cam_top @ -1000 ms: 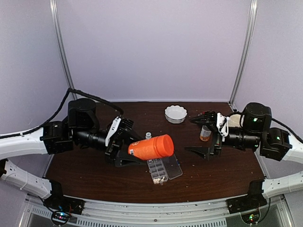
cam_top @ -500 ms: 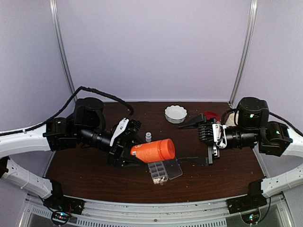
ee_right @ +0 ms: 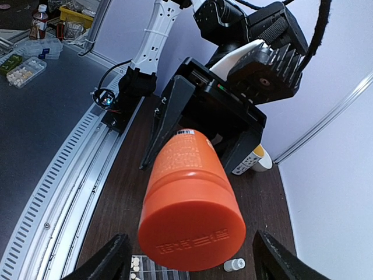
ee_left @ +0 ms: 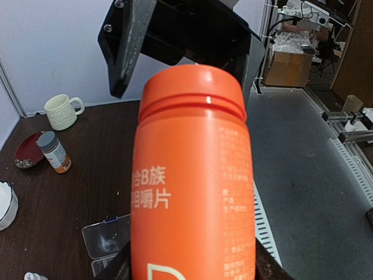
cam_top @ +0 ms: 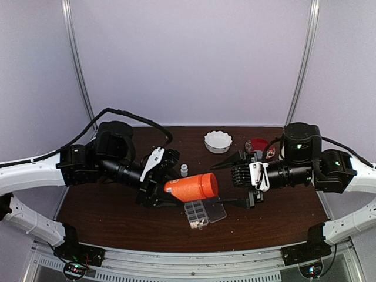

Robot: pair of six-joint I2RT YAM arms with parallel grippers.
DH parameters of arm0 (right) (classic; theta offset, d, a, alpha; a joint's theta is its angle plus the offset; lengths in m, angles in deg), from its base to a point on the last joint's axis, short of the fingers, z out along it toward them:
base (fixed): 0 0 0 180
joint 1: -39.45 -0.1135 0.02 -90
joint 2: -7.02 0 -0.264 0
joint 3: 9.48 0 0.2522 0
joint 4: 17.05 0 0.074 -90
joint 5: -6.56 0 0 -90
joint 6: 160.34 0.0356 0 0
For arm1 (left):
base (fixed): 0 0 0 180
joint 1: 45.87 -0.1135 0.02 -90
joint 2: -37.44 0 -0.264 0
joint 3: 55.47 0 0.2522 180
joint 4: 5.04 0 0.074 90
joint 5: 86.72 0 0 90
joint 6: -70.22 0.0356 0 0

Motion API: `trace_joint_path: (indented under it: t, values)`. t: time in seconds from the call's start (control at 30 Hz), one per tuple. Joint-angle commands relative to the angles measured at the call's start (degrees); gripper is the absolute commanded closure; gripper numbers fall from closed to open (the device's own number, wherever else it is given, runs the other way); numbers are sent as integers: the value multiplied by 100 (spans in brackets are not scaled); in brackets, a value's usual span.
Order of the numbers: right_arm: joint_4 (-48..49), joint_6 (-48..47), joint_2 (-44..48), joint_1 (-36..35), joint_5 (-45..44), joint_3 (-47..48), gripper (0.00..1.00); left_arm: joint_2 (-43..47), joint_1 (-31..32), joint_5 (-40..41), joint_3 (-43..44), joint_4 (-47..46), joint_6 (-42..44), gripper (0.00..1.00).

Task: Sort the pills into containers
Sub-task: Screw the lid of the pill bottle onto the pill bottle.

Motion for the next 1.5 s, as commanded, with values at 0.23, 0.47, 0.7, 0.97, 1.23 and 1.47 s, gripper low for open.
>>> trace_joint_path:
  t: [0.23,0.47,0.7,0.97,1.23,1.47]
  values:
    - [55,58,-72,-44,-64,214,30,-101,-33,44,279,-31,-17,100]
    - [35,66,-70,-54,7,221,38,-139,-28,31,329,2,-10,100]
    - [68,106,-105,-57,21,183,35,-159,-32,-41,367,31,10,100]
    - [51,117,-141,-53,56,210,54,-169,-32,-56,367,48,43,100]
    - [96,592,-196,-55,-65,271,61,-211,-28,-46,376,48,118,100]
    - [193,2215,-412,-53,-93,425,68,-172,-28,996,401,168,494,100]
